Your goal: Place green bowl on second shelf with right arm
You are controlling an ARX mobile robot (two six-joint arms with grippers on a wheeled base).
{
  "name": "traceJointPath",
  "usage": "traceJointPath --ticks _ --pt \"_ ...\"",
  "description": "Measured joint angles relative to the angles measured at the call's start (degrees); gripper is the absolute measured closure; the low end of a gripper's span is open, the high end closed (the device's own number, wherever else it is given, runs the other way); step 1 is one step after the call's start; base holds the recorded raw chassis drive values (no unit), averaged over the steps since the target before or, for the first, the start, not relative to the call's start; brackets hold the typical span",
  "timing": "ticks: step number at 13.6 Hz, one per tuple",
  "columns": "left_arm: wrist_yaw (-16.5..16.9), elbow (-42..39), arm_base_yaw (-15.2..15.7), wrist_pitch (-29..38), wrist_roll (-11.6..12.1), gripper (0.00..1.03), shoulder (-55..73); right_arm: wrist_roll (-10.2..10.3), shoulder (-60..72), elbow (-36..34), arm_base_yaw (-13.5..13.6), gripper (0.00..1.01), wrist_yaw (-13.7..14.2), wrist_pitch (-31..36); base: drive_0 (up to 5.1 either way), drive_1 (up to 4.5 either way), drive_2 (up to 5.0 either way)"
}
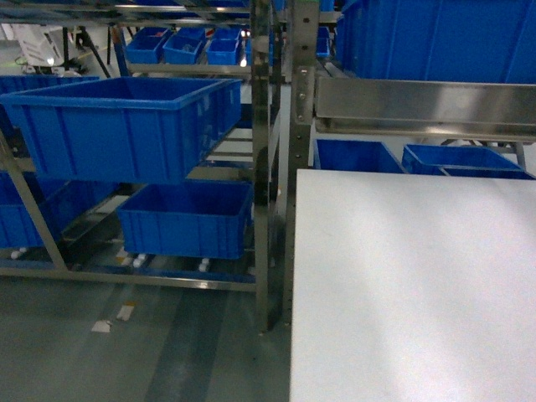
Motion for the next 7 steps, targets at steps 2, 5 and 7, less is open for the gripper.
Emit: traceJointPath --ticks 2,5,7 --pt "0.0 0.0 0.0 0.0 0.0 0.05 0.0 0.0 0.0 0.0 0.0 0.99 0.0 -0.2 -5.0 2.37 2.4" --pt "0.0 0.0 0.0 0.1 0.0 0.05 0.0 0.0 0.0 0.0 0.0 0.99 0.0 -0.2 -5.0 2.37 2.4" --pt "0.0 0.0 0.0 0.0 0.0 0.05 0.0 0.0 0.0 0.0 0.0 0.99 0.0 -0.2 -5.0 2.37 2.4"
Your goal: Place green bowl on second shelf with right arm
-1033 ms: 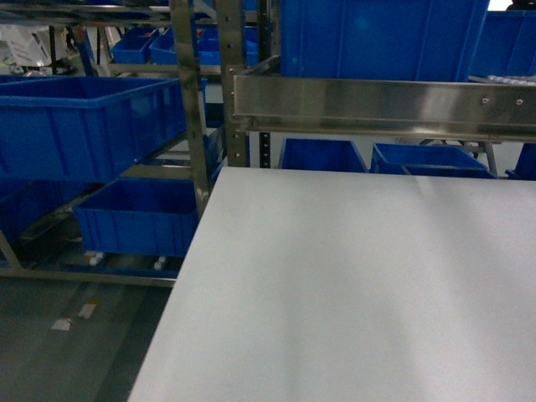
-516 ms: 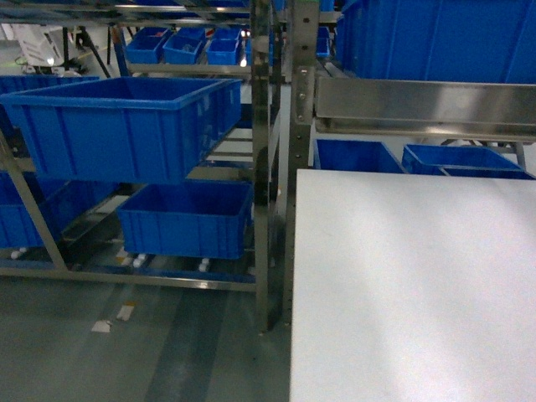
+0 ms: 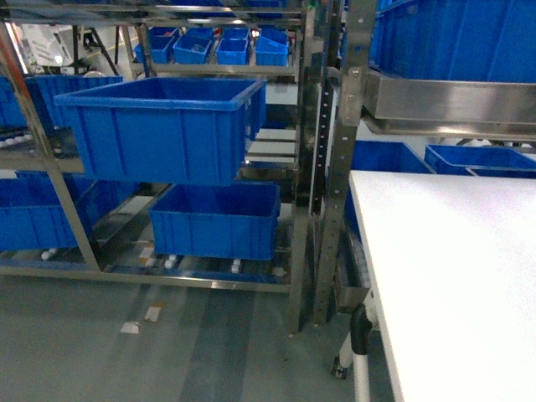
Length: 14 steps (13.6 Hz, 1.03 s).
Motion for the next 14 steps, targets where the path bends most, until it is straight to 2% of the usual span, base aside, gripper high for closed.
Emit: traceJointPath --ticks 14 --pt "0.0 0.0 0.0 0.1 0.0 0.05 0.0 0.0 0.0 0.0 0.0 0.99 0.0 0.1 -5.0 2.46 2.5"
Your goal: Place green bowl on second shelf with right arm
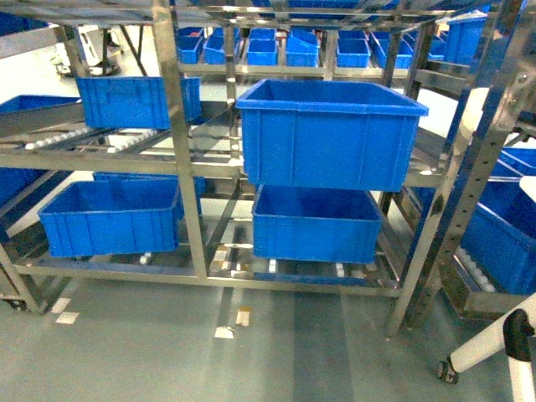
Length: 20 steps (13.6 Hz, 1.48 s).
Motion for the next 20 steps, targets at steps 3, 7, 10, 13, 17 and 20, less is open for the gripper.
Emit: traceJointPath --ticks 3,7,10,13,17,20 --pt "0.0 0.0 0.0 0.0 0.0 0.05 0.0 0.0 0.1 0.0 0.0 0.99 0.0 -0.1 -5.0 2.50 2.5" --pt "0.0 0.0 0.0 0.2 0.0 0.05 0.0 0.0 0.0 0.0 0.0 0.99 0.0 -0.1 -3.8 1.82 1.8" --pt "-0.2 0.0 0.0 -0.1 0.0 0.05 0.0 0.0 0.0 0.0 0.0 0.99 -0.2 -0.1 0.0 0.00 0.0" --pt "-0.1 0.0 0.0 -0.1 0.0 0.05 0.0 0.0 0.0 0.0 0.0 0.99 -0.2 -0.2 0.2 4.50 -4.1" --pt "0.0 0.0 0.0 0.0 0.0 0.05 0.0 0.0 0.0 0.0 0.0 0.99 -0.2 -0.1 0.3 4.59 -4.0" --pt "0.0 0.0 0.0 -0.1 0.0 0.05 0.0 0.0 0.0 -0.1 0.0 0.99 -0.1 0.1 0.2 4.51 -4.1"
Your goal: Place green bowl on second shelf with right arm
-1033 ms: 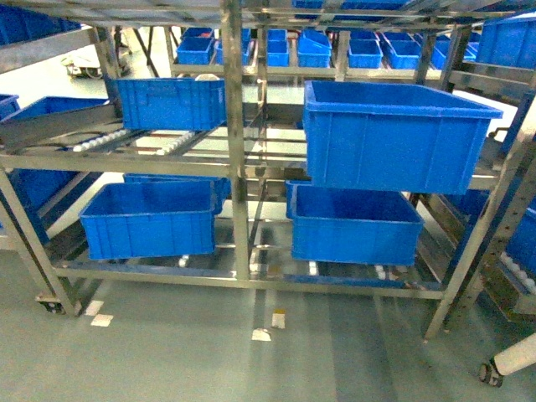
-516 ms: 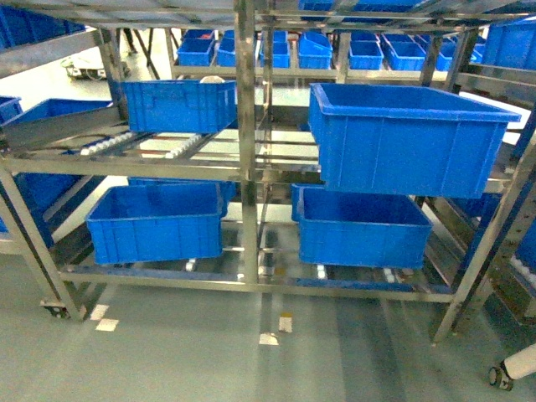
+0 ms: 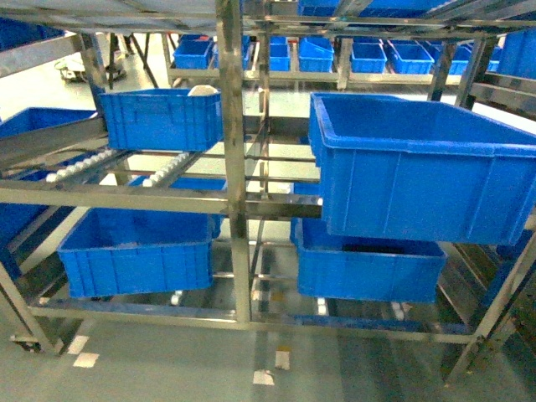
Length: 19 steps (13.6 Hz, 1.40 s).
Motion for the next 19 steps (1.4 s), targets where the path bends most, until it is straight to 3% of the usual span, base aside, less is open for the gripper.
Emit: traceJointPath --ticks 15,19 --pt "0.0 0.0 0.0 0.1 0.0 0.05 0.0 0.0 0.0 -0.2 0.0 0.99 0.1 0.0 0.0 4.34 -4.3" --pt "0.0 0.0 0.0 0.1 0.0 0.05 0.0 0.0 0.4 -0.2 0.0 0.99 0.1 -0.3 0.0 0.00 0.0"
